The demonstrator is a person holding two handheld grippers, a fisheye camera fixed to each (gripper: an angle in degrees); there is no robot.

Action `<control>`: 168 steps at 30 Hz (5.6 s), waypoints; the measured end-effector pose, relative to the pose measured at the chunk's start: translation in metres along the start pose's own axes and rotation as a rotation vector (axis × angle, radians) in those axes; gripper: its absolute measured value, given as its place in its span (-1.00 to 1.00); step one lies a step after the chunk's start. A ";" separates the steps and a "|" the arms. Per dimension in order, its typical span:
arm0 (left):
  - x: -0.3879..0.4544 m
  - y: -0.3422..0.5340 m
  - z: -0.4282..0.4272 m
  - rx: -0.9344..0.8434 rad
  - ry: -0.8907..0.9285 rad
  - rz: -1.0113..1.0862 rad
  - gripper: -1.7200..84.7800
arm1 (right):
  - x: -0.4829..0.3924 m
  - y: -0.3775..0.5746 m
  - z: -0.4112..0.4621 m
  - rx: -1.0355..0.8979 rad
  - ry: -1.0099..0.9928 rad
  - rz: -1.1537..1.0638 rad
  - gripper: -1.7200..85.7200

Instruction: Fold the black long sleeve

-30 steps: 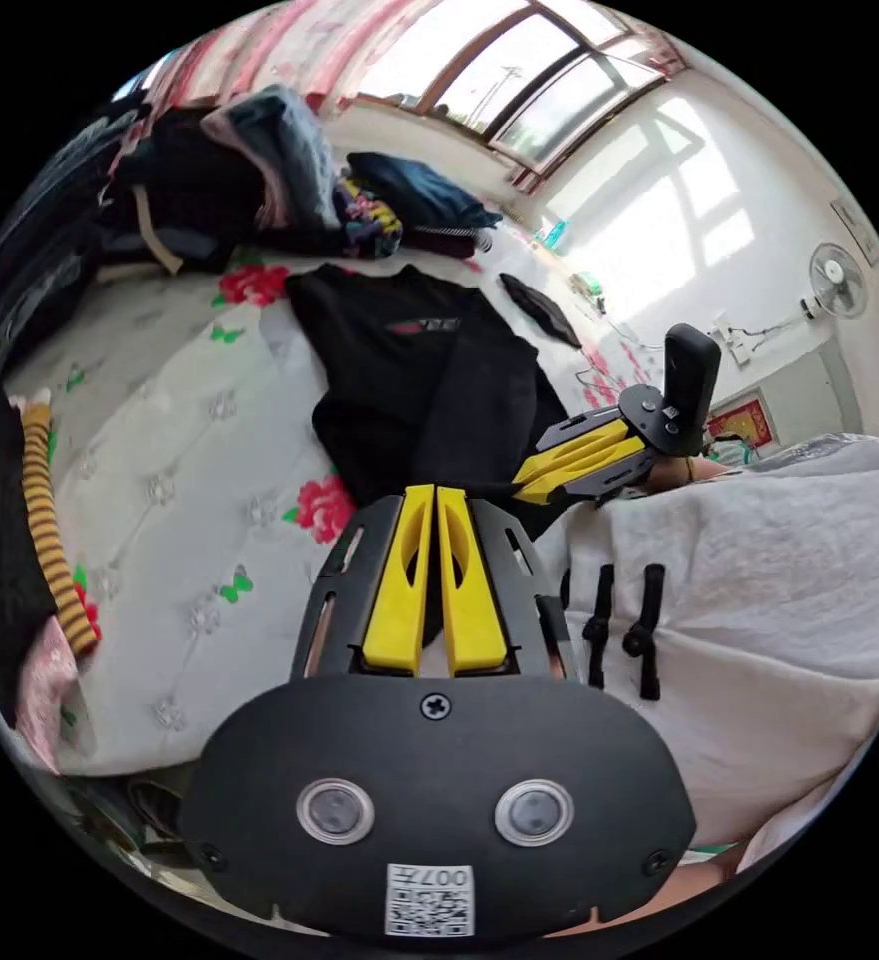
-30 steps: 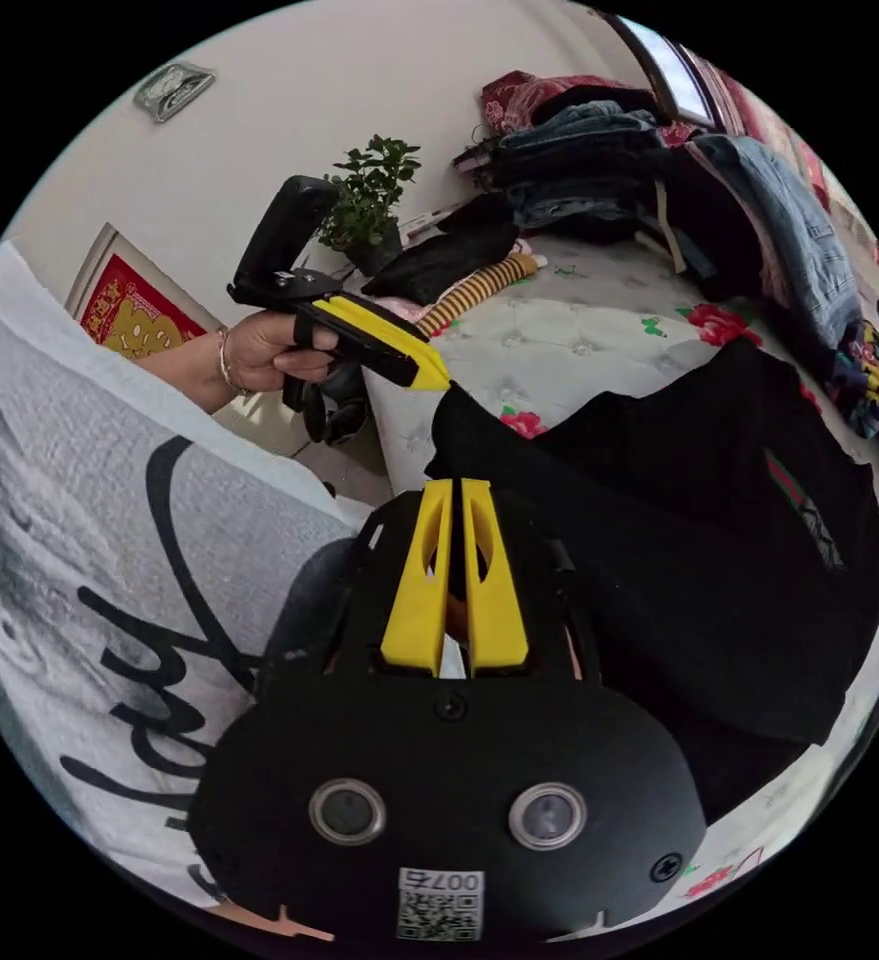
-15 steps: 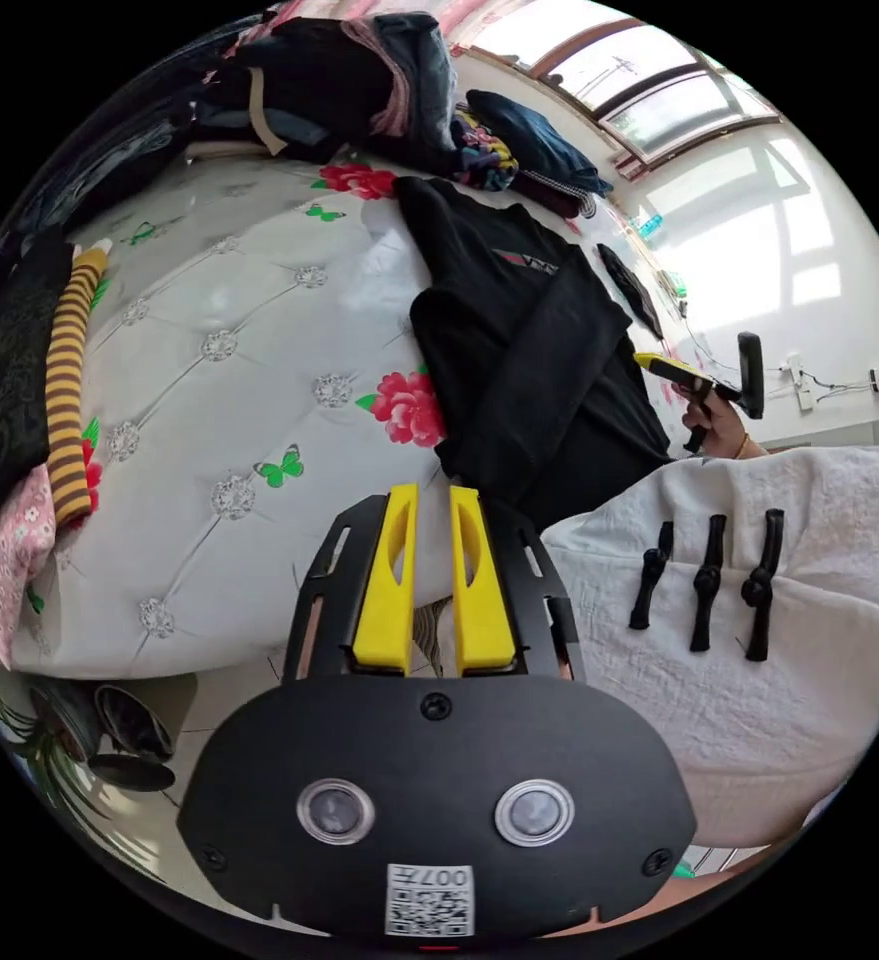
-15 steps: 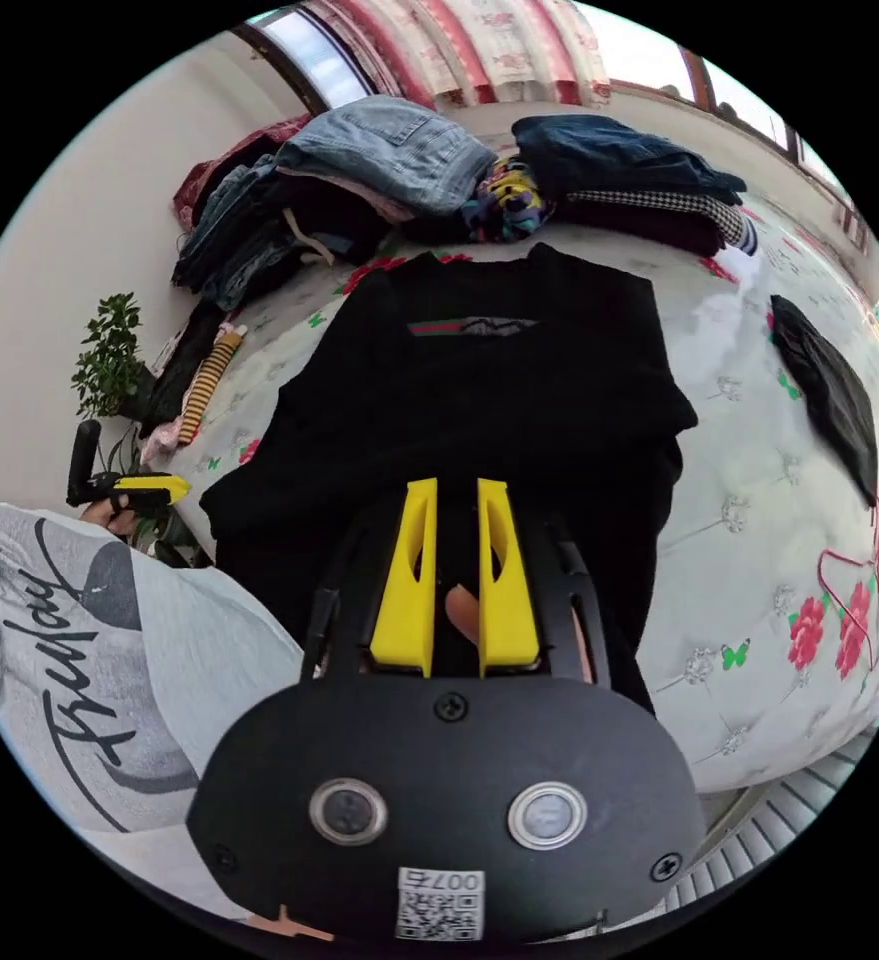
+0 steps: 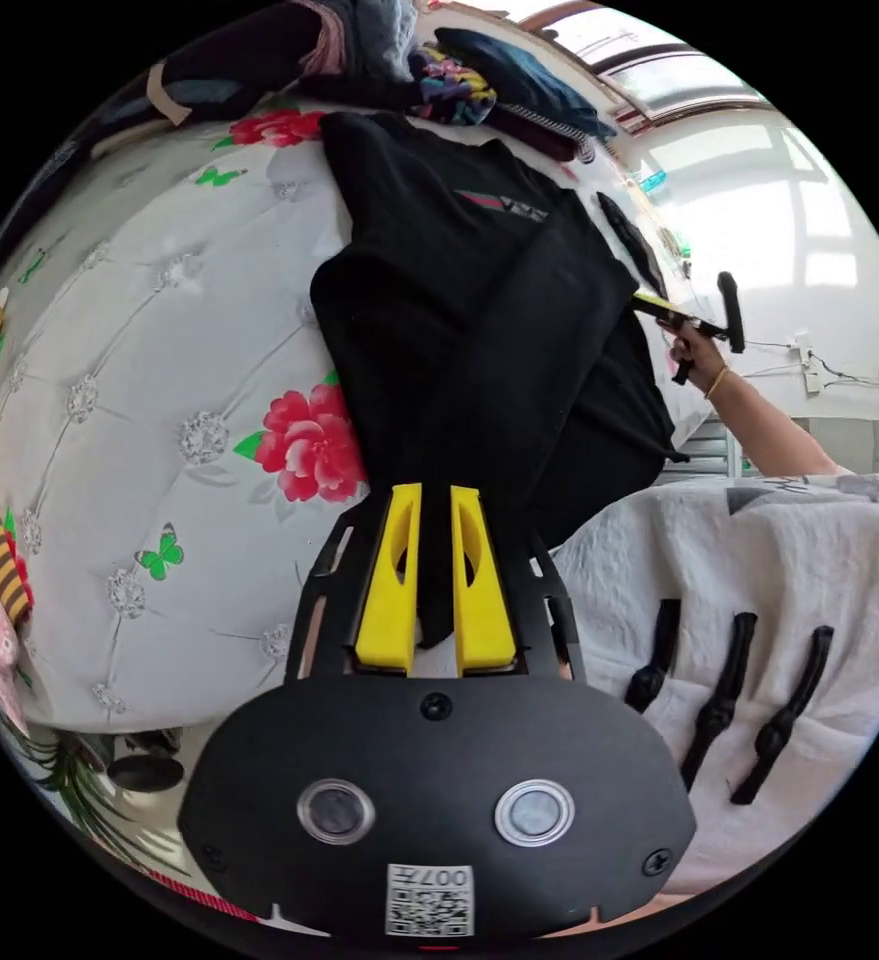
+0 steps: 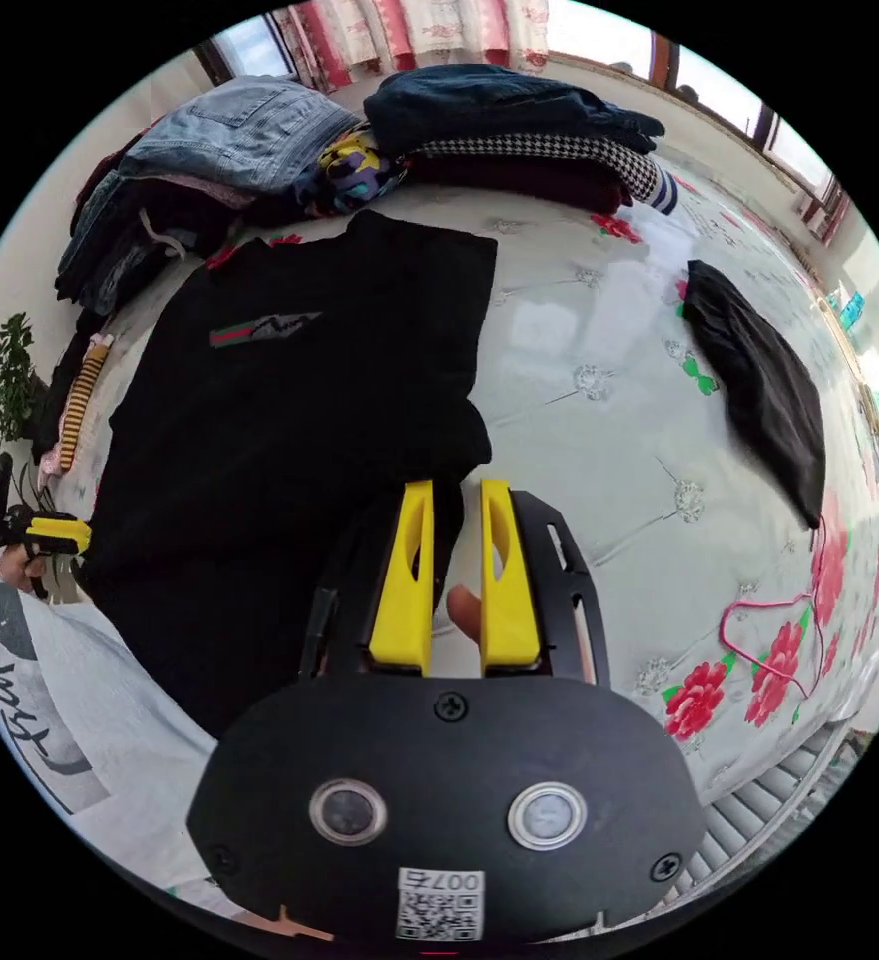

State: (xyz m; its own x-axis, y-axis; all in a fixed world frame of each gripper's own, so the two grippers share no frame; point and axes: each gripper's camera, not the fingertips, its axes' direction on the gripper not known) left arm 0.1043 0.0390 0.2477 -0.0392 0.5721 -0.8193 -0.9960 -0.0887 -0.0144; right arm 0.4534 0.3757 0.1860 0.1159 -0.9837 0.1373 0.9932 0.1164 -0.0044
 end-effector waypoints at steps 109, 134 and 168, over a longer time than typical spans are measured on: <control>-0.067 0.170 0.006 0.060 0.200 -0.132 -0.71 | 0.000 0.250 -0.176 -0.221 -0.508 0.411 -0.74; -0.134 0.095 -0.164 0.869 0.582 -0.305 -0.96 | 0.070 0.074 -0.290 0.330 -0.622 0.410 -0.88; -0.044 -0.022 -0.069 0.279 0.230 0.005 -0.95 | -0.012 -0.018 -0.142 0.095 -0.318 0.268 -0.88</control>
State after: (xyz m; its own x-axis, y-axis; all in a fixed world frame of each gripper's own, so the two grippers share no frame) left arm 0.1331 -0.0399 0.2443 -0.0566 0.3714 -0.9268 -0.9807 0.1534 0.1213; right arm 0.4354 0.3659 0.0435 0.3456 -0.8273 0.4429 0.9212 0.3891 0.0079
